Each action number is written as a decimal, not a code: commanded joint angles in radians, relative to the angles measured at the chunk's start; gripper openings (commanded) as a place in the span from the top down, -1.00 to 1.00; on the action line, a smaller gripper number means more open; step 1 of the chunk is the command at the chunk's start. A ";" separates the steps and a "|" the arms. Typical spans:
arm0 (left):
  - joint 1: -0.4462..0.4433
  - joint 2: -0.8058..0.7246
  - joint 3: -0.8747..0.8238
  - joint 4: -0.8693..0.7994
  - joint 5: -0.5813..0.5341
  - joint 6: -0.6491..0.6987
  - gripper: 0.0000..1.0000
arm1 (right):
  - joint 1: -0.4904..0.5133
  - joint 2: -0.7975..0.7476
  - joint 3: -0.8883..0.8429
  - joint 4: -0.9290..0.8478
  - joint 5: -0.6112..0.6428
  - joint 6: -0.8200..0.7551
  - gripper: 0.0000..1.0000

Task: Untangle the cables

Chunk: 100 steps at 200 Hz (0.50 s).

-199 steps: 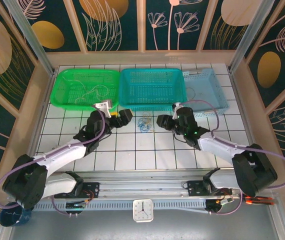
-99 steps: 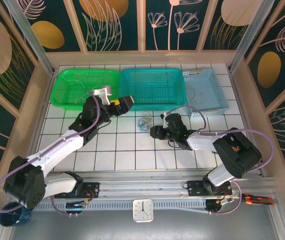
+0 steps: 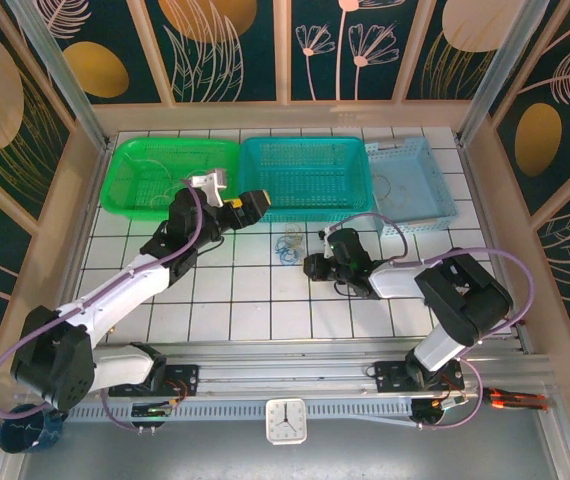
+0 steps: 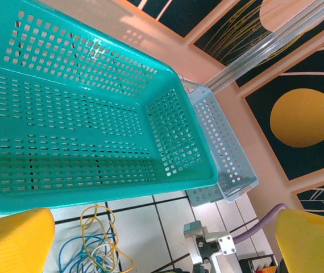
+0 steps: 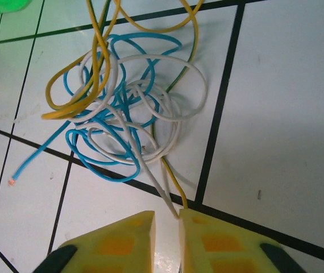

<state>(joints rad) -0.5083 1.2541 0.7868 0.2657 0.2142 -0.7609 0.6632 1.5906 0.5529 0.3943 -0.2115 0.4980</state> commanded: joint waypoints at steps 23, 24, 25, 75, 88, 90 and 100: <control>0.008 0.004 -0.030 0.037 0.025 -0.006 -0.98 | 0.007 -0.080 0.024 -0.016 -0.006 -0.004 1.00; 0.008 0.004 -0.031 0.039 0.025 -0.006 -0.98 | 0.007 -0.083 0.024 -0.018 -0.006 -0.004 1.00; 0.008 0.004 -0.031 0.038 0.024 -0.007 -0.98 | 0.007 -0.086 0.023 -0.020 -0.006 -0.003 1.00; 0.008 0.009 -0.063 0.055 0.027 -0.010 -0.98 | 0.042 -0.262 0.018 -0.098 -0.027 -0.024 1.00; 0.008 0.012 -0.072 0.062 0.030 -0.013 -0.98 | 0.060 -0.303 0.001 -0.084 -0.032 -0.024 1.00; 0.008 0.013 -0.073 0.064 0.030 -0.012 -0.98 | 0.062 -0.308 -0.002 -0.082 -0.033 -0.025 1.00; 0.009 0.016 -0.081 0.068 0.034 -0.015 -0.98 | 0.069 -0.331 -0.015 -0.070 -0.037 -0.023 1.00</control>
<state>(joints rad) -0.5083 1.2579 0.7254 0.2886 0.2287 -0.7624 0.7074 1.3220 0.5583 0.3279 -0.2253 0.4953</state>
